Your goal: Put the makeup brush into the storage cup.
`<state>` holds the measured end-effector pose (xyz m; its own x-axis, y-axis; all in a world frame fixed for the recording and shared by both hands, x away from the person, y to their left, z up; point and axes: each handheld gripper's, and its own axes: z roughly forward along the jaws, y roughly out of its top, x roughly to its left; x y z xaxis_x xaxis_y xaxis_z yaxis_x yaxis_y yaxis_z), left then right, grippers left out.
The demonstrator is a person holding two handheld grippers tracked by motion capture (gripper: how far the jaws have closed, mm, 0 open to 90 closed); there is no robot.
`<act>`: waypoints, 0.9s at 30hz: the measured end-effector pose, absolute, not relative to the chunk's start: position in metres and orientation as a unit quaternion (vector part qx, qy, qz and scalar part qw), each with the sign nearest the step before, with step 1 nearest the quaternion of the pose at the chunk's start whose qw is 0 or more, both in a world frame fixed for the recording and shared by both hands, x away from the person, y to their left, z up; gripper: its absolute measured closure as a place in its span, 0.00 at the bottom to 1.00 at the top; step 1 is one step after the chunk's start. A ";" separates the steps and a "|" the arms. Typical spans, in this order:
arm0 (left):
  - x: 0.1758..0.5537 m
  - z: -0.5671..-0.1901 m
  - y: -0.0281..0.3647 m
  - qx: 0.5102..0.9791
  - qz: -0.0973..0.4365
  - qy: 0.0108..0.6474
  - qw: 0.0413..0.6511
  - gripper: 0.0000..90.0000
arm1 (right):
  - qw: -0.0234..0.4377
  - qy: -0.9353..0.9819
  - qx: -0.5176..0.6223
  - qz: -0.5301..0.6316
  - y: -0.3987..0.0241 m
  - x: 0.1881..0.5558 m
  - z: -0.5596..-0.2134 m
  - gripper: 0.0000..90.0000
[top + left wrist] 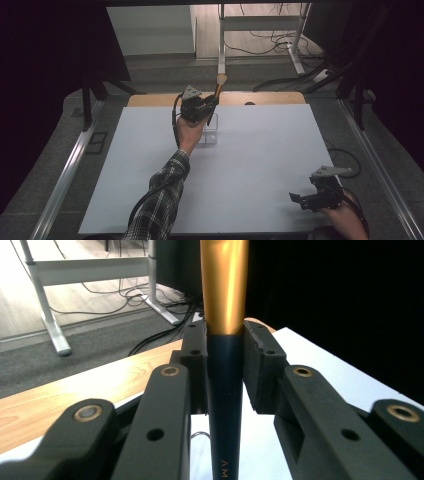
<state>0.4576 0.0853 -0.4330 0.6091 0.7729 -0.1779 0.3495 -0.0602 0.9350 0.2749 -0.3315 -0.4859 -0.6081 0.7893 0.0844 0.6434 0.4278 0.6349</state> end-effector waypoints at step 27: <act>0.459 -0.454 0.085 0.698 0.201 0.408 0.553 0.82 | 0.112 0.837 0.427 0.322 -0.332 0.275 -0.486 0.00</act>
<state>0.4593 0.0847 -0.4535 0.5858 0.7923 -0.1706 0.3471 -0.0551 0.9362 0.2750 -0.3315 -0.4860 -0.6097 0.7878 0.0871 0.6433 0.4277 0.6350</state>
